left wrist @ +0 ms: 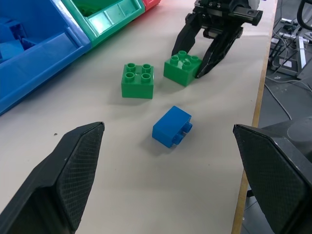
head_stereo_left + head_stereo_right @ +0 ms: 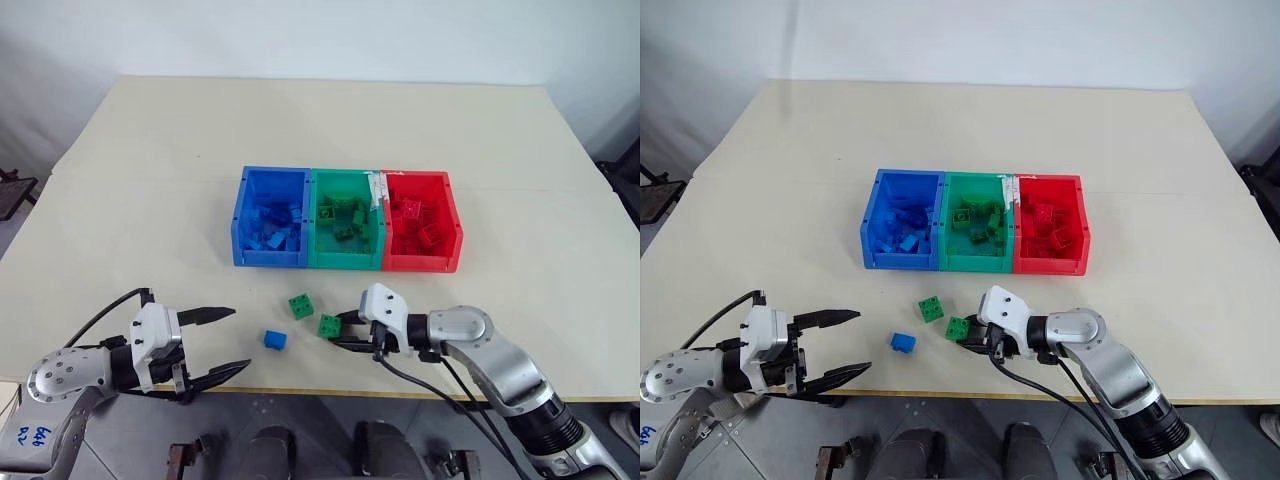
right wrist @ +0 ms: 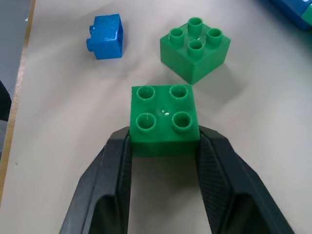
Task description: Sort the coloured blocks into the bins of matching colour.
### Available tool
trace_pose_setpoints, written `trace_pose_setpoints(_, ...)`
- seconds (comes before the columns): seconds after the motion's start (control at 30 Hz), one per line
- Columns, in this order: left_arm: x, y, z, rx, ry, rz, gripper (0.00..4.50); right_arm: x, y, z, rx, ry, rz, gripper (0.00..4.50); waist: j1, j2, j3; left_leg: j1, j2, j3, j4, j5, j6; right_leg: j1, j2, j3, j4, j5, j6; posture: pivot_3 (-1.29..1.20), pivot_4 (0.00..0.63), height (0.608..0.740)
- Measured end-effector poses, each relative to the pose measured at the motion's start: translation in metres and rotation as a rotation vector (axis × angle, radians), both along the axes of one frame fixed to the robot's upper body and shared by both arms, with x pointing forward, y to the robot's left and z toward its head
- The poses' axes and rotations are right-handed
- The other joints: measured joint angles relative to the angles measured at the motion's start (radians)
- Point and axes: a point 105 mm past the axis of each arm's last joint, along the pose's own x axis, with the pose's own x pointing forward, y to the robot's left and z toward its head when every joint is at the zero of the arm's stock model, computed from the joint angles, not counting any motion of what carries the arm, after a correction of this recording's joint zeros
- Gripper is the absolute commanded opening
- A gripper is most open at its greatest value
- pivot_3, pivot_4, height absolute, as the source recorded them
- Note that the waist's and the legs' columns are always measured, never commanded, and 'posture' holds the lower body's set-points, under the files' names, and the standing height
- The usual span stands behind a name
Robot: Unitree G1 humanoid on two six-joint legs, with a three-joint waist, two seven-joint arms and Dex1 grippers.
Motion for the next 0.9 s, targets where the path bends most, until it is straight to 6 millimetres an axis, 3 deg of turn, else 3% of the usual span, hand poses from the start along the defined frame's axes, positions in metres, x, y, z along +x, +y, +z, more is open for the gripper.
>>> trace_pose_setpoints(0.13,0.003,-0.001,0.003,-0.025,-0.014,0.016,4.5,0.008,0.003,0.02,0.107,-0.011,0.008,1.46,-0.003,0.0,0.0,0.0,0.0,0.001,0.0,0.0,0.0,0.0,0.0,0.0,0.0,0.0,0.0,0.0,0.15,0.74)
trace_pose_setpoints(0.3,0.013,0.004,0.016,-0.097,-0.07,0.097,4.5,0.052,0.007,0.085,0.264,-0.165,-0.086,1.46,-0.012,0.0,0.0,0.001,0.001,0.001,0.0,0.0,-0.001,-0.001,0.001,-0.001,0.002,0.0,0.0,0.0,0.15,0.74)
trace_pose_setpoints(0.37,0.015,0.008,0.019,-0.105,-0.082,0.129,4.5,0.07,0.004,0.102,0.3,-0.205,-0.155,1.46,-0.017,0.0,0.0,0.001,0.0,0.0,-0.001,0.0,-0.001,-0.001,0.0,-0.001,0.005,0.0,0.0,0.0,0.15,0.74)
trace_pose_setpoints(0.53,0.017,0.014,0.022,-0.111,-0.099,0.176,4.5,0.111,-0.006,0.114,0.314,-0.287,-0.324,1.46,-0.025,0.0,0.0,0.0,-0.002,0.001,-0.001,0.0,0.0,-0.002,0.001,-0.004,0.006,0.0,0.0,0.0,0.15,0.74)
trace_pose_setpoints(0.63,0.017,0.016,0.022,-0.109,-0.1,0.193,4.5,0.122,-0.01,0.112,0.291,-0.298,-0.351,2.42,-0.027,0.0,0.0,0.0,-0.002,0.001,-0.002,-0.001,0.001,-0.003,0.001,-0.005,0.006,0.0,0.0,0.0,0.15,0.74)
trace_pose_setpoints(0.83,0.016,0.017,0.023,-0.106,-0.104,0.215,4.5,0.121,-0.019,0.109,0.264,-0.298,-0.312,4.39,-0.025,0.0,0.0,0.0,-0.002,0.001,-0.001,-0.001,0.001,-0.002,0.001,-0.006,0.006,0.0,0.0,0.0,0.15,0.74)
trace_pose_setpoints(0.9,0.016,0.02,0.022,-0.106,-0.093,0.231,4.5,0.116,-0.037,0.11,0.26,-0.315,-0.297,4.46,-0.021,0.0,0.0,0.0,-0.003,0.0,-0.001,-0.001,0.002,-0.001,0.0,-0.007,0.006,0.0,0.0,0.0,0.15,0.74)
